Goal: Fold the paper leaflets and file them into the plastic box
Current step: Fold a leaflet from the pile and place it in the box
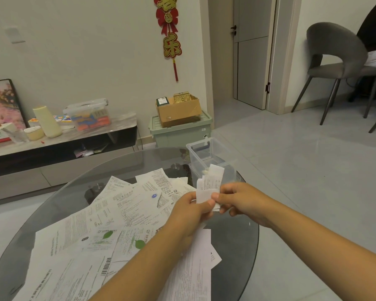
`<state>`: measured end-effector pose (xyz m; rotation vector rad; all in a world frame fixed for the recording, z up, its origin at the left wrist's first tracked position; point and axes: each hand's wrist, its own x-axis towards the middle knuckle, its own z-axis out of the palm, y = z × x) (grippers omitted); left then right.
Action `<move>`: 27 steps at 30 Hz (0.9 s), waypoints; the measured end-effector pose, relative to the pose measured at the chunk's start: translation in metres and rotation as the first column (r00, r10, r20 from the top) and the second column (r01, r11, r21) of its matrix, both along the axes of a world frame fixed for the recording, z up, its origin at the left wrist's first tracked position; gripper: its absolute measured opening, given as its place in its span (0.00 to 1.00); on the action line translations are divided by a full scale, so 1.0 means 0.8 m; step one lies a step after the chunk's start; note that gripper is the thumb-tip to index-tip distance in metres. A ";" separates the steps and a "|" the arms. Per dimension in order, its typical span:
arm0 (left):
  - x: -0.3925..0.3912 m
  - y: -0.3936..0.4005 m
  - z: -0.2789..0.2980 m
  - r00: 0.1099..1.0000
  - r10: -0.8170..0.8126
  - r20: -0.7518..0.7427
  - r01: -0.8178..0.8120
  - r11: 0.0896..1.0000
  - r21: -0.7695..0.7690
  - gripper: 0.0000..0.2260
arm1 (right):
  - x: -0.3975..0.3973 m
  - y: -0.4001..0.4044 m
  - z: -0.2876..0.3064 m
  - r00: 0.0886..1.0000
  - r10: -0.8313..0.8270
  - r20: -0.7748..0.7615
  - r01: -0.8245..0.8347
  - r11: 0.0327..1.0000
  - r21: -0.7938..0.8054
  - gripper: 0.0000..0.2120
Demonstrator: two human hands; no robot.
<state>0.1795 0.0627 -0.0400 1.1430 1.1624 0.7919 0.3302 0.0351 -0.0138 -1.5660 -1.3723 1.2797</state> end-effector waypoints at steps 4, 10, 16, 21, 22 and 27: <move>0.002 -0.008 0.008 1.000 0.006 0.030 -0.005 1.000 -0.010 0.15 | 0.001 0.000 0.001 0.880 -0.066 0.471 -0.049 0.972 0.228 0.10; -0.005 -0.010 0.010 0.887 0.013 -0.461 0.269 0.798 0.539 0.36 | 0.008 -0.013 0.003 0.298 -0.154 0.942 -0.452 0.846 0.282 0.09; 0.006 -0.016 -0.020 0.779 0.044 -0.626 0.437 0.679 0.590 0.11 | 0.005 -0.011 -0.001 0.479 -0.031 0.877 -0.337 0.916 0.216 0.10; 0.017 -0.021 -0.025 0.814 0.015 -0.581 0.397 0.716 0.574 0.09 | 0.006 -0.006 -0.005 0.545 0.006 0.838 -0.285 0.941 0.179 0.09; 0.020 -0.023 -0.025 0.819 0.002 -0.573 0.390 0.731 0.559 0.10 | 0.005 -0.006 -0.006 0.549 0.008 0.836 -0.283 0.943 0.177 0.09; 0.023 -0.023 -0.012 0.841 0.068 -0.537 0.294 0.776 0.558 0.05 | 0.010 -0.002 -0.002 0.648 0.029 0.761 -0.278 0.939 0.202 0.08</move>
